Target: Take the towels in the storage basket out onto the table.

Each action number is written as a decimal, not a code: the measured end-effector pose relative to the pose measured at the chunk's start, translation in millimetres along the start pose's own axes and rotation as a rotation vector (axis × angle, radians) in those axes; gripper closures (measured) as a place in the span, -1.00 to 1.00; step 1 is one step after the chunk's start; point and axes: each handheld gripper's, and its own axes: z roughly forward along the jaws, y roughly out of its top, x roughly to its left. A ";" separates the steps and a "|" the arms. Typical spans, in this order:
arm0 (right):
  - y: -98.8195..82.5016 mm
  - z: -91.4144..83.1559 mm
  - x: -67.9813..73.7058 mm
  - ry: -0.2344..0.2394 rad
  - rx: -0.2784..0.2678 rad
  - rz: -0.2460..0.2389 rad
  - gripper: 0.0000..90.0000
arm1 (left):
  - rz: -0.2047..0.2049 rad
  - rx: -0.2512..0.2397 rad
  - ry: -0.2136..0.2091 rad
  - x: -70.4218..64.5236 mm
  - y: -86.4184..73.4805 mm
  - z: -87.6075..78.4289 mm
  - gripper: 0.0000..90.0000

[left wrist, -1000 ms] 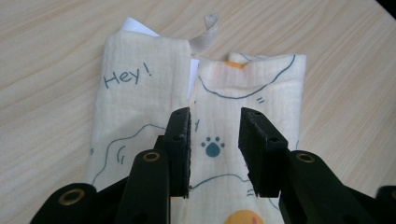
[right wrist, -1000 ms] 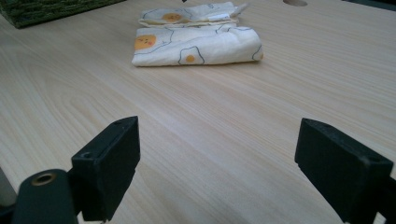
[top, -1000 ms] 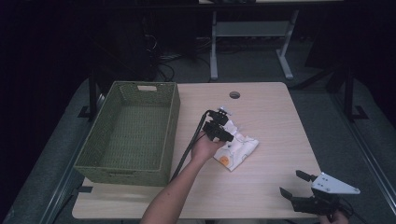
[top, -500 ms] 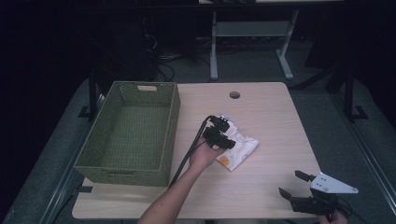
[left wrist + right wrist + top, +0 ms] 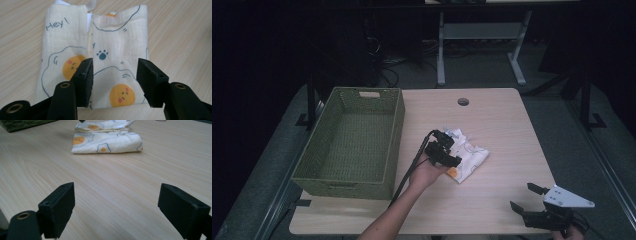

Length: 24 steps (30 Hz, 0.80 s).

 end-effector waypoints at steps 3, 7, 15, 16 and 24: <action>-0.1 0.3 0.4 0.000 0.001 0.001 -0.69 | 0.004 0.000 0.001 0.3 -4.4 -1.0 0.00; 0.3 1.4 1.9 0.000 0.005 0.001 -0.69 | 0.003 -0.023 -0.040 2.3 -10.2 -3.4 -0.06; 1.9 3.6 5.0 0.004 0.004 -0.001 -0.69 | 0.033 -0.035 -0.063 -0.3 -22.3 -9.4 -0.16; 2.0 4.5 5.1 0.004 0.006 -0.003 -0.69 | 0.035 -0.031 -0.065 -0.2 -23.6 -9.8 -0.17; 1.2 6.2 4.2 -0.006 0.019 -0.005 -0.69 | 0.049 -0.033 -0.051 -0.4 -39.2 -12.4 -0.25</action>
